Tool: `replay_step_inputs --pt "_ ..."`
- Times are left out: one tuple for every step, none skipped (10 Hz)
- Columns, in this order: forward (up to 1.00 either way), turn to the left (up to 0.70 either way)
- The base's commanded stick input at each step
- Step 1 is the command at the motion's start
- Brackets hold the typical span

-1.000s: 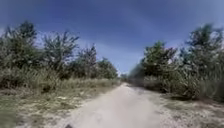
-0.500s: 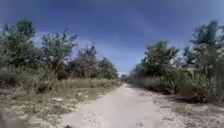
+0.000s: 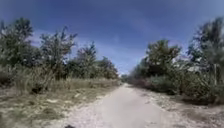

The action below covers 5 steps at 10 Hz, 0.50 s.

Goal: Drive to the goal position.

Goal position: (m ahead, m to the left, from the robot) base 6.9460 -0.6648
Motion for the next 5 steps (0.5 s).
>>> replay_step_inputs --pt "0.5 0.0" --pt "0.5 0.0" --pt "0.5 0.0" --pt "0.5 0.0" --pt "0.5 0.0"
